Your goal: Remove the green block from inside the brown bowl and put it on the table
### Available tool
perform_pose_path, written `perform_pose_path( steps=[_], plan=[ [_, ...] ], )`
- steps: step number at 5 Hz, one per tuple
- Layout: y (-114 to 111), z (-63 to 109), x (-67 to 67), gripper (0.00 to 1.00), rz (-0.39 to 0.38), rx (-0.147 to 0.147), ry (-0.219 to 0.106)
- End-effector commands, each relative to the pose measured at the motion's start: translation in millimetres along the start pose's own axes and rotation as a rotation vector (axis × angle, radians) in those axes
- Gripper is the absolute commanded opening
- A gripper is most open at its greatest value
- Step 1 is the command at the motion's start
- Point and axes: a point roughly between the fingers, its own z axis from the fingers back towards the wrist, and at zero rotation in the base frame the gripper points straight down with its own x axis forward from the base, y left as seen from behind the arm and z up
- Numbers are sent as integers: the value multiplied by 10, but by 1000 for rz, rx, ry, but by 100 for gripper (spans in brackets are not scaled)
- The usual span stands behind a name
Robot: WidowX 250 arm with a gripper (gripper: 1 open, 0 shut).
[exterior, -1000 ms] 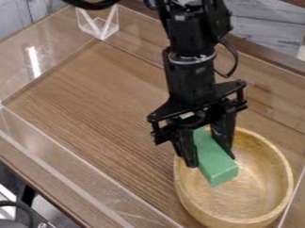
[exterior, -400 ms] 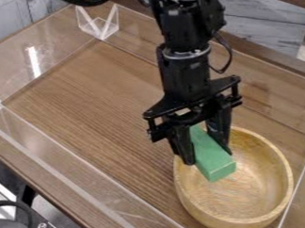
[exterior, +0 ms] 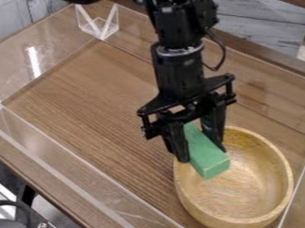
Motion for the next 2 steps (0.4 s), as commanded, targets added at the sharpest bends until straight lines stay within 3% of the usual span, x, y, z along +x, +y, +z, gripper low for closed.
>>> perform_pose_path(
  steps=[1,2],
  plan=[
    [-71,183,38,0,-10,-63,-14],
    [-27,199,79,0,-2,-61,-5]
  ],
)
